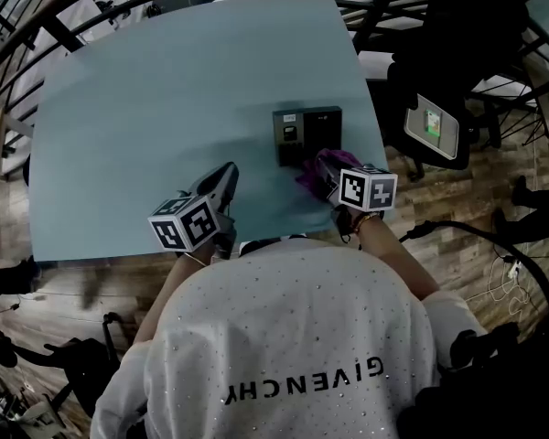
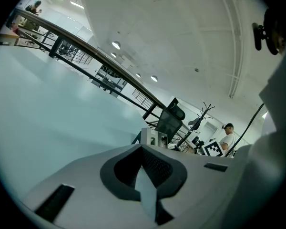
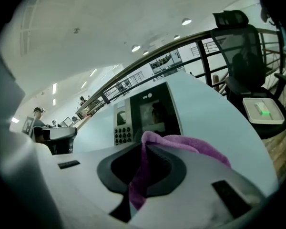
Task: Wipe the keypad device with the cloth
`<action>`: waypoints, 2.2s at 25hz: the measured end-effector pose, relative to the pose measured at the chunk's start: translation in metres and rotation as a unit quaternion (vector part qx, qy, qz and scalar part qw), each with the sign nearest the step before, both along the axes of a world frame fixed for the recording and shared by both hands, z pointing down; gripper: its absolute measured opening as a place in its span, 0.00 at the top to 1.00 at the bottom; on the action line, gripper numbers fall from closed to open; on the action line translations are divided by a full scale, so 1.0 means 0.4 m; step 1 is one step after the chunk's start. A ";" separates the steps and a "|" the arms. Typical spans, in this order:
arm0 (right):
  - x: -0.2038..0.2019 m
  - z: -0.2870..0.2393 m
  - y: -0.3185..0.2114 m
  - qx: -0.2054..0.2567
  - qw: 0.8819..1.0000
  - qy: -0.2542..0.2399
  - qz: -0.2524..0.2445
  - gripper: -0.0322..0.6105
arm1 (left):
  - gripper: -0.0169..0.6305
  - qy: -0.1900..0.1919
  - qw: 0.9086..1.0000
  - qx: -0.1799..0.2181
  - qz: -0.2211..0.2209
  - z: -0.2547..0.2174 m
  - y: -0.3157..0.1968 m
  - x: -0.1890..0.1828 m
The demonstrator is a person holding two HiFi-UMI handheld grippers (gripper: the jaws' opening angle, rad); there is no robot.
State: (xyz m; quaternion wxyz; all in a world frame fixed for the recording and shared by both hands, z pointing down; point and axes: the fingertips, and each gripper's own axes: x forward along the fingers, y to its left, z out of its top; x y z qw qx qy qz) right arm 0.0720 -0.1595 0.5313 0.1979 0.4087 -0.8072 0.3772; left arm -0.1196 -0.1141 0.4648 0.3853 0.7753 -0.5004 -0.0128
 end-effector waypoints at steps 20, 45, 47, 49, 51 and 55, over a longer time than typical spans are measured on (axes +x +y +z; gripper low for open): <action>0.123 -0.004 -0.057 0.003 0.997 -0.016 0.069 0.92 | 0.97 -0.012 1.000 0.005 0.010 -0.007 -0.042 0.029; 0.093 -0.482 -0.183 0.238 0.965 -0.086 0.066 0.92 | 0.97 -0.041 0.993 0.114 -0.003 -0.245 -0.122 -0.020; 0.066 -0.516 -0.178 0.263 0.961 -0.069 0.045 0.92 | 0.97 -0.040 0.992 0.117 -0.002 -0.251 -0.123 -0.026; 0.051 -0.536 -0.173 0.283 0.957 -0.049 0.030 0.92 | 0.97 -0.037 0.992 0.120 0.002 -0.255 -0.120 -0.026; 0.047 -0.551 -0.167 0.294 0.955 -0.041 0.024 0.92 | 0.97 -0.039 0.991 0.127 0.006 -0.267 -0.116 -0.024; 0.046 -0.573 -0.172 0.299 0.953 -0.039 0.028 0.92 | 0.97 -0.049 0.990 0.136 0.003 -0.285 -0.121 -0.040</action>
